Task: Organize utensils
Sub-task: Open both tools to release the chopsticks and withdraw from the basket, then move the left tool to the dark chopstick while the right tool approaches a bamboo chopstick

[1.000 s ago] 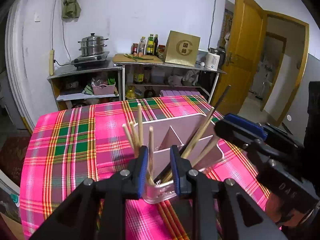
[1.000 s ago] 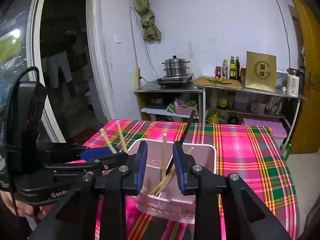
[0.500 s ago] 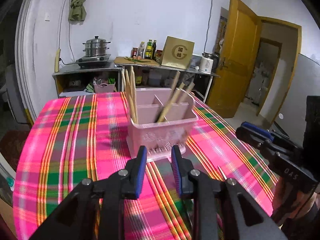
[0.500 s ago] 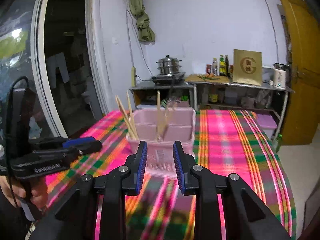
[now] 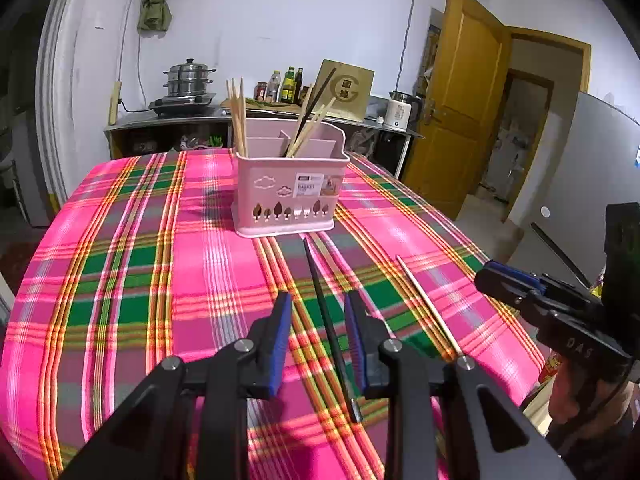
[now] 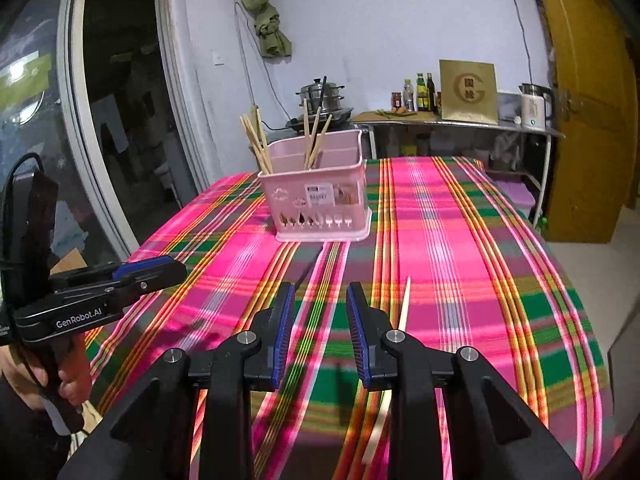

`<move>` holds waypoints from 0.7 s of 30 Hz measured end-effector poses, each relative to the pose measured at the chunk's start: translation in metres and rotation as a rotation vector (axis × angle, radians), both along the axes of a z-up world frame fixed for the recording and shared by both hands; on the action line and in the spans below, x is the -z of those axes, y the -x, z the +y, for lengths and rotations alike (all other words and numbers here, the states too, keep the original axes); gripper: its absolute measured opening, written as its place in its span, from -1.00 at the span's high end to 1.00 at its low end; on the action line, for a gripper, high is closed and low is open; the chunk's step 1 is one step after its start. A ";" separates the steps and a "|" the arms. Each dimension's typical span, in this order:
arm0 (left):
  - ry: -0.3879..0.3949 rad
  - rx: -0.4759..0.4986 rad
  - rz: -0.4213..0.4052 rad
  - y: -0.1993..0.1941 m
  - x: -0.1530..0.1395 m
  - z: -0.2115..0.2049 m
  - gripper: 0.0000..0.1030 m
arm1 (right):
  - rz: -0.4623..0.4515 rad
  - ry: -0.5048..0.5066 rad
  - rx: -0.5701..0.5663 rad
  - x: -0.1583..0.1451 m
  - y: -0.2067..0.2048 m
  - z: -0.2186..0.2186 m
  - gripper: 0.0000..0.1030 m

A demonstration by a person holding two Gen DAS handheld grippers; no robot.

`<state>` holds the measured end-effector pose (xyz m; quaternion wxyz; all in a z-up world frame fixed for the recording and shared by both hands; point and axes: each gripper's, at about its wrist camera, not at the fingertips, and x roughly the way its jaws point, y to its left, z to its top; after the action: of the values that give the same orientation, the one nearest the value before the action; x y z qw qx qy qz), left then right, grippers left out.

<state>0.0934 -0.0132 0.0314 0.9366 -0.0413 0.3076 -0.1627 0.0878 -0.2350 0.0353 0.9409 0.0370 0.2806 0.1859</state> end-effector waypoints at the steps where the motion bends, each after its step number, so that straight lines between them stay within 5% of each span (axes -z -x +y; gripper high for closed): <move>1: -0.004 0.001 -0.003 0.004 0.000 0.000 0.45 | -0.001 0.002 0.002 0.001 0.004 -0.001 0.47; 21: -0.026 0.007 0.068 -0.007 0.024 -0.011 0.39 | 0.067 0.031 0.071 0.023 -0.005 -0.018 0.47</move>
<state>0.1005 -0.0247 0.0071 0.9254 -0.0336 0.3416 -0.1604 0.0931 -0.2530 0.0121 0.9375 0.0384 0.3133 0.1468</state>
